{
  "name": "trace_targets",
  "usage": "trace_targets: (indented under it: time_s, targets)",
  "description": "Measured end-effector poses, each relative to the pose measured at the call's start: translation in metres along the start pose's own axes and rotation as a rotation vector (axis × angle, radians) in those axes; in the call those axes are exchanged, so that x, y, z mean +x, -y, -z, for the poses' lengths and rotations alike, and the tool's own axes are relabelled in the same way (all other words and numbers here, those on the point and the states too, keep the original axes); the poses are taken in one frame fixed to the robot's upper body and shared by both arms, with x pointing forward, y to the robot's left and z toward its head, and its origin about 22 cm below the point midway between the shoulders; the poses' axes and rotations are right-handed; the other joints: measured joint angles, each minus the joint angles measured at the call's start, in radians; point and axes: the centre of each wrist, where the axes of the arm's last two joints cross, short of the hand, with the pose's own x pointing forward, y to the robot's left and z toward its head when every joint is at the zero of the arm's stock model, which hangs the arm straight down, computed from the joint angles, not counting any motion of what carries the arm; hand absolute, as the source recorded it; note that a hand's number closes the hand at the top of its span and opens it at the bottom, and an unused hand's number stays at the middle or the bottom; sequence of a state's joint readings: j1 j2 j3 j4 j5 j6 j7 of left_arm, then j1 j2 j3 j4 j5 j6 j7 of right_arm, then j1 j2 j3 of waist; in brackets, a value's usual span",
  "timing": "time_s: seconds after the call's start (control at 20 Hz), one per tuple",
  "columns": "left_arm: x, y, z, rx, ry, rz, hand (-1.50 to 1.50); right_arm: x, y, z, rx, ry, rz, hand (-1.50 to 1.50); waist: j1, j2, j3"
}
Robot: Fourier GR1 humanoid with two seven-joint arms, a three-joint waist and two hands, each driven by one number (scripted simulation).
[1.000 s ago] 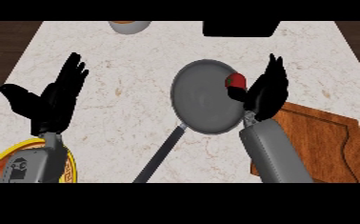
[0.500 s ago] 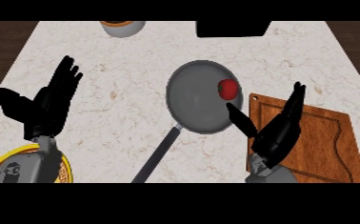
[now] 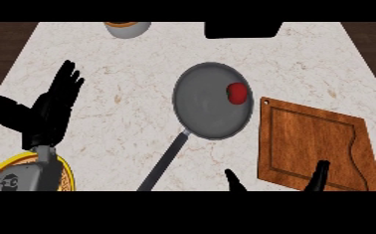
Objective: Pick the tomato from the cutting board and place it in the pan
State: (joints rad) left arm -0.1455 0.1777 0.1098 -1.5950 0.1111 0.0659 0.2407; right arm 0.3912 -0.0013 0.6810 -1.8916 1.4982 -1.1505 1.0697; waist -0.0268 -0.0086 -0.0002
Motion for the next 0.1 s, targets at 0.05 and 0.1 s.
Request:
trace_targets:
  time_s: [0.05, 0.1]
  targets:
    - [-0.0033, -0.0007, 0.0005, 0.000, -0.001, -0.003, 0.00, -0.0016, 0.0054, -0.0089, 0.000, 0.003, -0.001, -1.50, -0.001, 0.001, 0.000]
    - [-0.0005, -0.0003, -0.0009, -0.001, 0.001, -0.004, 0.00, -0.0024, 0.0106, -0.0169, 0.000, 0.005, -0.006, -1.50, 0.001, 0.001, 0.000]
